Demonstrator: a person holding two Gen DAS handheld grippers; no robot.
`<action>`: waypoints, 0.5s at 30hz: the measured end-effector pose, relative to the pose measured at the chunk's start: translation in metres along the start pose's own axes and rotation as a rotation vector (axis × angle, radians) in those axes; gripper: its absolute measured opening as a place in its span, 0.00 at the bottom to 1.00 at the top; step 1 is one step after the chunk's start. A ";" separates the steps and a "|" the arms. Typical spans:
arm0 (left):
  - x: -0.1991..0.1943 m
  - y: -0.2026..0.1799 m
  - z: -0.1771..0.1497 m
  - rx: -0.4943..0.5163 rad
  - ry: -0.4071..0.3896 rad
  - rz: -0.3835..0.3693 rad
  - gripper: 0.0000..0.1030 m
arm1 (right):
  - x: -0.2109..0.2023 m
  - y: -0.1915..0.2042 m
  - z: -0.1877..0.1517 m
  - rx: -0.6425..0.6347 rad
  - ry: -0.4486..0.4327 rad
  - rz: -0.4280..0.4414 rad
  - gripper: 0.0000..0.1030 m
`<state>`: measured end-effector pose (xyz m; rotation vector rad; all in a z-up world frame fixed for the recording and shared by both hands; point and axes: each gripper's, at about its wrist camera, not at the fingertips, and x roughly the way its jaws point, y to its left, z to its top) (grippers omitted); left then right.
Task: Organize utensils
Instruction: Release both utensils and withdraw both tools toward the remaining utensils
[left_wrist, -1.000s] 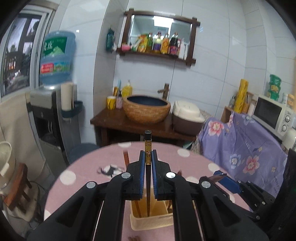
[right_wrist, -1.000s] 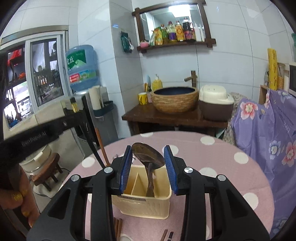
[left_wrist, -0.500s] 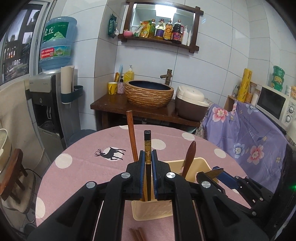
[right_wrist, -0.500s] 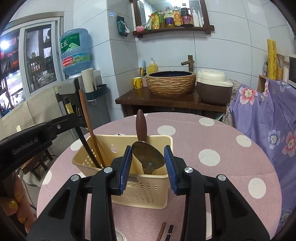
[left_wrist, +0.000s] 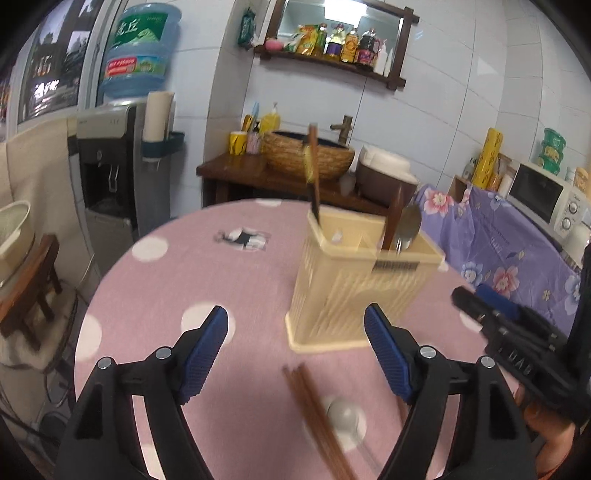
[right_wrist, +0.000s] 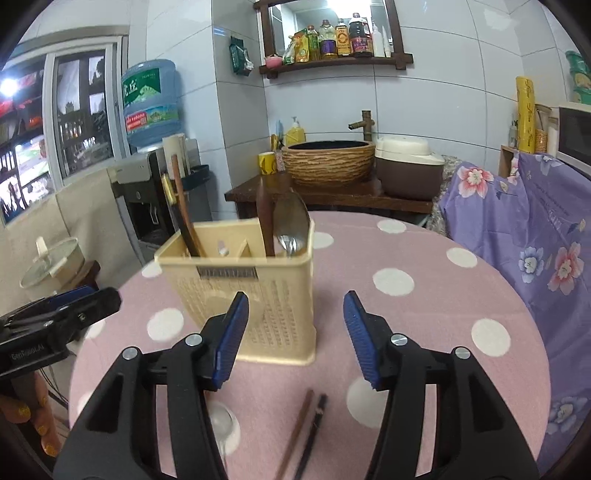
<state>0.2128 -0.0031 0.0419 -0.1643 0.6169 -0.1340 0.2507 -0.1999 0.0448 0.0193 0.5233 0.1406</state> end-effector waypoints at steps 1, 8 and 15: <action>0.000 0.002 -0.009 0.004 0.019 0.006 0.73 | -0.002 -0.001 -0.009 -0.009 0.019 -0.017 0.54; 0.010 0.005 -0.070 0.039 0.150 0.054 0.68 | -0.008 -0.009 -0.080 -0.007 0.209 -0.089 0.56; 0.022 -0.010 -0.097 0.096 0.231 0.054 0.50 | -0.011 -0.003 -0.120 -0.001 0.280 -0.105 0.56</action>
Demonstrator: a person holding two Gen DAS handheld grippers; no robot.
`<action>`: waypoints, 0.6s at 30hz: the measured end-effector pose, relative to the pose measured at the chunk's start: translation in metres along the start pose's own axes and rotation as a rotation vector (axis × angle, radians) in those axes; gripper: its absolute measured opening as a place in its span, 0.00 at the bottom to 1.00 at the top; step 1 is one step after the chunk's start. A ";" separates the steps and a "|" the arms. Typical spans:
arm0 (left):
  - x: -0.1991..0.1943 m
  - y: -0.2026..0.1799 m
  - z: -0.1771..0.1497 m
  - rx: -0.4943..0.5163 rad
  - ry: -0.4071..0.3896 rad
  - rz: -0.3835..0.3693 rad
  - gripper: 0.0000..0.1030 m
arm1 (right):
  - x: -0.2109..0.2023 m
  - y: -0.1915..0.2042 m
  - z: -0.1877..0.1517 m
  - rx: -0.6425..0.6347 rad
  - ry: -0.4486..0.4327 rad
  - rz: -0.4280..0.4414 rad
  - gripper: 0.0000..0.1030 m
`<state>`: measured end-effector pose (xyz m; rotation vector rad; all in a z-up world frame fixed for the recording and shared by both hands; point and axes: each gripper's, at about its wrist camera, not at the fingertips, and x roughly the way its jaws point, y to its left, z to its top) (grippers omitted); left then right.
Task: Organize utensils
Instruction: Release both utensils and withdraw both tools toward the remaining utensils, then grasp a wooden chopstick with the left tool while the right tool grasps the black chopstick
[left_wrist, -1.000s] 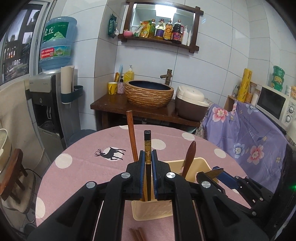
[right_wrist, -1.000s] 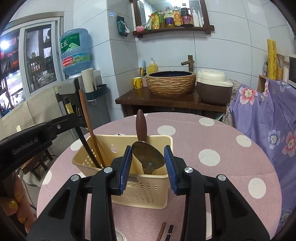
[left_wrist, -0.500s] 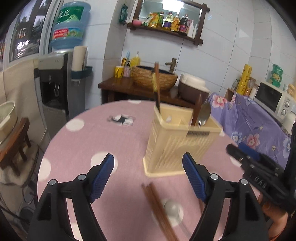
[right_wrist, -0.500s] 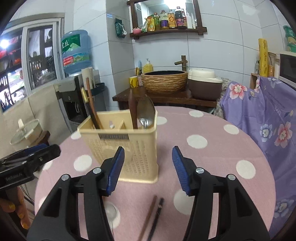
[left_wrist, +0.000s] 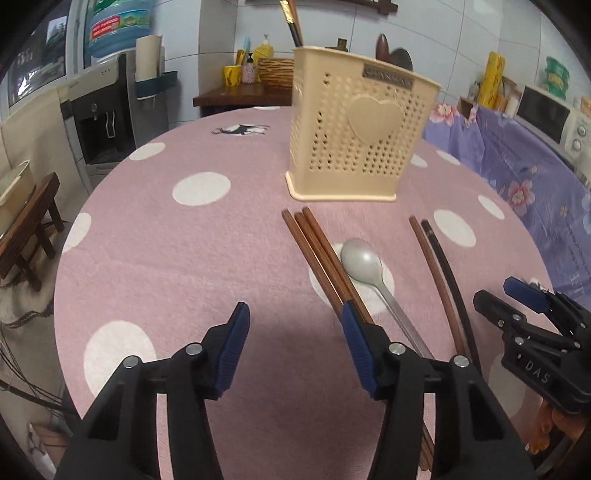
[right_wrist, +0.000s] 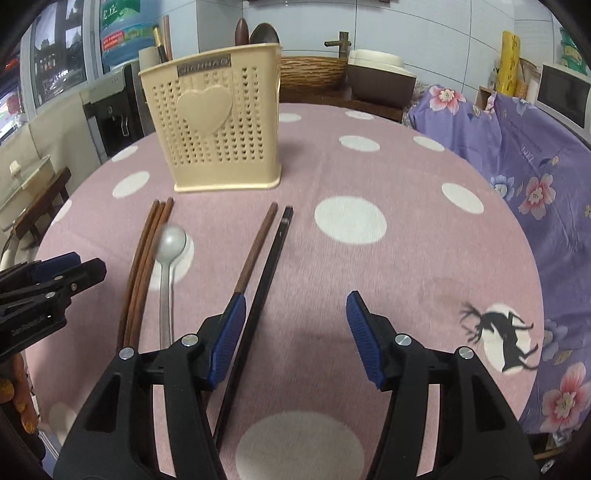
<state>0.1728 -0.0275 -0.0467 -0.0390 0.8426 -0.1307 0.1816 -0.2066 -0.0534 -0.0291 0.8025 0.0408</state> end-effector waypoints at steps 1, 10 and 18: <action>0.001 -0.004 -0.003 0.008 0.005 -0.001 0.50 | 0.001 0.001 -0.002 0.000 0.005 -0.001 0.56; 0.011 -0.019 -0.013 0.029 0.035 0.008 0.48 | 0.004 0.009 -0.004 -0.002 0.029 0.001 0.56; 0.012 -0.019 -0.016 0.036 0.039 0.014 0.44 | 0.010 0.007 -0.008 -0.013 0.058 -0.016 0.55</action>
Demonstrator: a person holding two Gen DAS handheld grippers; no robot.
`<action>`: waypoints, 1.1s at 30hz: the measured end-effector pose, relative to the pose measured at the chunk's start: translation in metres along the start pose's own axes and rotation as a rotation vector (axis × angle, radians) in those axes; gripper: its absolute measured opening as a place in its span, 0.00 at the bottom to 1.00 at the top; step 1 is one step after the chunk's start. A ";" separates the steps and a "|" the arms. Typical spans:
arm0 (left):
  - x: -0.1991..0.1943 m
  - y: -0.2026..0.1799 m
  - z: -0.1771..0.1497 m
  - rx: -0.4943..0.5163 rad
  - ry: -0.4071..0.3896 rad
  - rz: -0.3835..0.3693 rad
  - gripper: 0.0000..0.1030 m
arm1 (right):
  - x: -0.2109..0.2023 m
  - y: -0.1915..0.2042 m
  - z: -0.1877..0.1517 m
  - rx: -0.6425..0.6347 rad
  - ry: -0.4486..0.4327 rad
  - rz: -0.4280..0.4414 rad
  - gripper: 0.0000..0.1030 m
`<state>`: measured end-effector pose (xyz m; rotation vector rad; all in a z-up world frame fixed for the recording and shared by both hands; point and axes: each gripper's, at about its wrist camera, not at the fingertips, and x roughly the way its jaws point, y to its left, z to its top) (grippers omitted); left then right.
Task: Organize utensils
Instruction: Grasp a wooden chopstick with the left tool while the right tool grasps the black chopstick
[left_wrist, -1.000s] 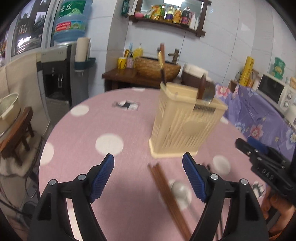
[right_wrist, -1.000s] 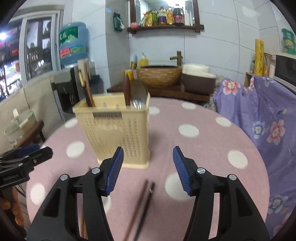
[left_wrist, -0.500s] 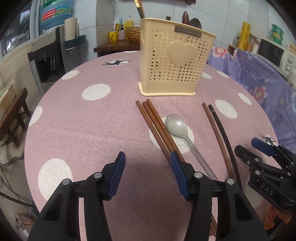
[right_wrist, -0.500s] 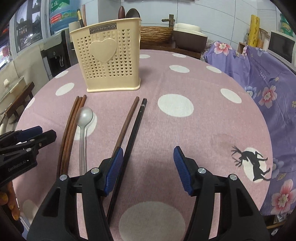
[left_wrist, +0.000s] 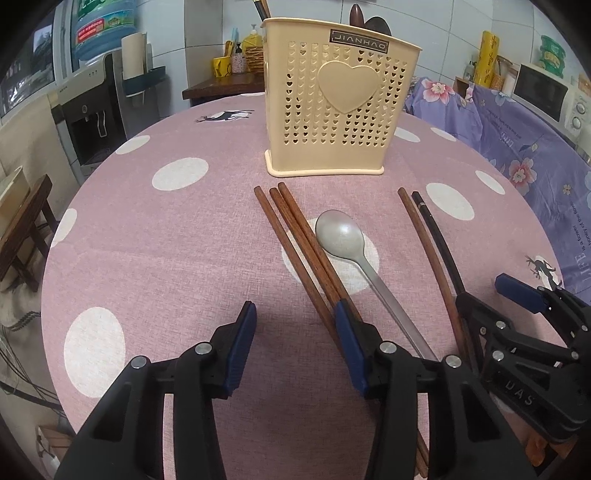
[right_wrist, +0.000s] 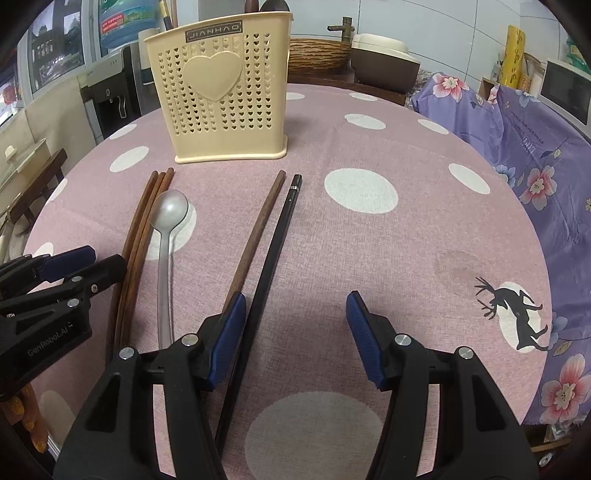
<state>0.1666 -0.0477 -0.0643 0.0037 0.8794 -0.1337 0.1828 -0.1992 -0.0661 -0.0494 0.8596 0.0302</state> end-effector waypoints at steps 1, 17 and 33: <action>0.000 0.001 0.000 -0.002 0.001 -0.001 0.44 | 0.000 -0.003 0.000 0.002 0.000 -0.007 0.55; -0.006 0.037 0.019 -0.108 -0.002 -0.016 0.43 | 0.005 -0.023 0.028 -0.069 -0.020 0.113 0.50; 0.037 0.030 0.053 -0.119 0.054 0.036 0.40 | 0.052 -0.011 0.067 -0.089 0.065 0.119 0.24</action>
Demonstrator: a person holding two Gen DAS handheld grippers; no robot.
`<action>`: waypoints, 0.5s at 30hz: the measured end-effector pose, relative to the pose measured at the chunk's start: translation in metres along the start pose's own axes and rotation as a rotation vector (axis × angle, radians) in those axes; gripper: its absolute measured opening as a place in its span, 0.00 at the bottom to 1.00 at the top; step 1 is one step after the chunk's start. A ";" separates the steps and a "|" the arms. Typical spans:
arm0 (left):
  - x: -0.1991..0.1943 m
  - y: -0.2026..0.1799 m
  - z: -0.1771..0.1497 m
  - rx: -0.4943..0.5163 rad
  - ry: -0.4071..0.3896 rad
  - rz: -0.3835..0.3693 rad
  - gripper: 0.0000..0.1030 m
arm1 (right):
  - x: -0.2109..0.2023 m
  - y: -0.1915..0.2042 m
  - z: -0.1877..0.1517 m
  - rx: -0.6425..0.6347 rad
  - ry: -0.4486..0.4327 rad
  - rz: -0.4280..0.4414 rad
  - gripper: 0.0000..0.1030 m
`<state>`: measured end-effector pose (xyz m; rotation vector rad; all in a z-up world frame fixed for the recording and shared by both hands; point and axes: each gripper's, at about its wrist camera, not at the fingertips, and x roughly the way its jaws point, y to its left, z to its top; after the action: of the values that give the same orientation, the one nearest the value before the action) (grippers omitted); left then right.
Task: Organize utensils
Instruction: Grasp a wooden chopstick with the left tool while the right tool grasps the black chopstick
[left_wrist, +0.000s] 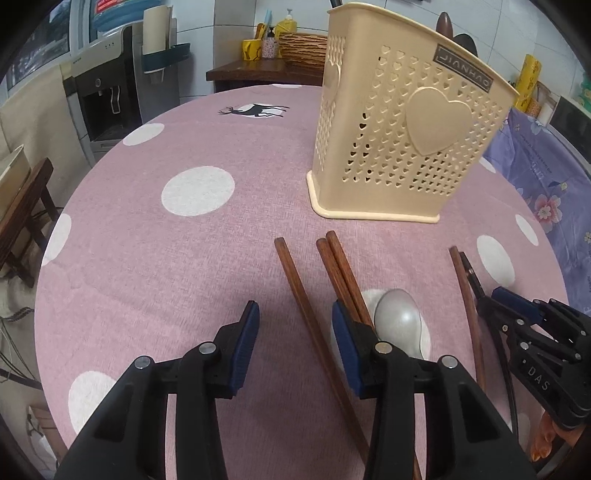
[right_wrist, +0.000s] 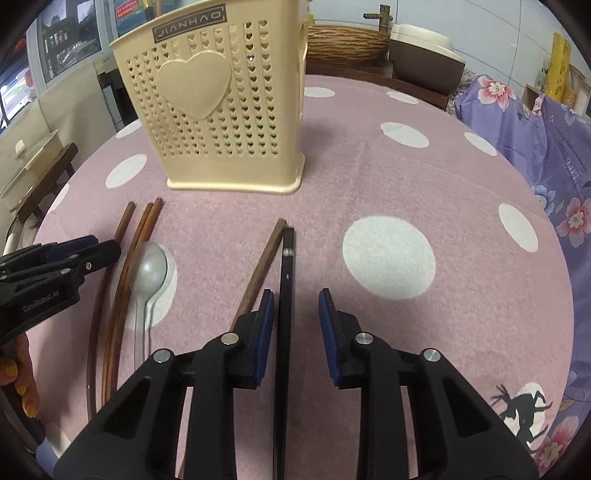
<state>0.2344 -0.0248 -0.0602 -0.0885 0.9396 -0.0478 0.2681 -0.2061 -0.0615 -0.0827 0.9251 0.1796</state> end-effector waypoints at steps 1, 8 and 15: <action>0.001 -0.002 0.001 0.005 -0.001 0.011 0.40 | 0.002 0.000 0.002 -0.004 -0.001 -0.005 0.24; 0.007 -0.008 0.006 0.042 -0.007 0.055 0.30 | 0.010 0.003 0.013 -0.002 -0.006 -0.009 0.18; 0.006 -0.012 0.003 0.050 -0.028 0.090 0.23 | 0.010 0.004 0.012 -0.004 -0.020 -0.008 0.17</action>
<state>0.2402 -0.0366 -0.0619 -0.0005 0.9125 0.0130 0.2832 -0.1993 -0.0622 -0.0885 0.9040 0.1743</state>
